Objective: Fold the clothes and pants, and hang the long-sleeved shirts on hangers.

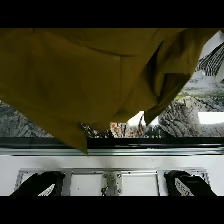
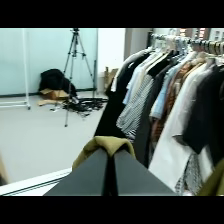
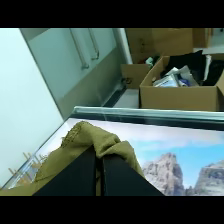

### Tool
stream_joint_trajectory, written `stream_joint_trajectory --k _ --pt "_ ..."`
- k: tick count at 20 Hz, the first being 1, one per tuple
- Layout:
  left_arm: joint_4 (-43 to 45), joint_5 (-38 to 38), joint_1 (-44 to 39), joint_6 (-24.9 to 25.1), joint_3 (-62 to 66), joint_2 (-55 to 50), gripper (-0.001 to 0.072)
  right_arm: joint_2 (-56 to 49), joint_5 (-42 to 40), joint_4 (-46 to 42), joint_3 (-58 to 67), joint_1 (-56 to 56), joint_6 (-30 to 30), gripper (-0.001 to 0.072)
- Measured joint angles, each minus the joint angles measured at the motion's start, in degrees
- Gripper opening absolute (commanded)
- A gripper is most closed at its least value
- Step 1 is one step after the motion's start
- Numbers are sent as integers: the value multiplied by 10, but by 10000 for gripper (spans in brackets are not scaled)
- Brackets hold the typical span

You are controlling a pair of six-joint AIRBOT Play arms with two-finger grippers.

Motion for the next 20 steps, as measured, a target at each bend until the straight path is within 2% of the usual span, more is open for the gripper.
stream_joint_trajectory --k 4,8,12,16,17,18,19,20 --pt "44 -41 37 -43 -26 -56 12 -43 63 -71 -2 0 26 14" --pt "16 -179 85 -55 -89 -133 12 -115 189 -137 -52 1 -12 14" --pt "-31 -288 71 -33 -257 -144 12 -146 260 -176 -200 14 -50 14" --pt "-74 -322 -2 -25 -464 -106 12 -154 250 -190 -357 29 -64 32" --pt "-82 -323 -23 -23 -505 -97 13 -156 234 -192 -385 31 -65 129" --pt "-86 -322 -46 -23 -543 -89 13 -158 214 -194 -405 32 -66 466" --pt "-88 -318 -66 -23 -574 -81 12 -158 196 -192 -418 33 -67 720" --pt "-92 -312 -81 -23 -596 -75 12 -158 177 -186 -428 34 -69 720"
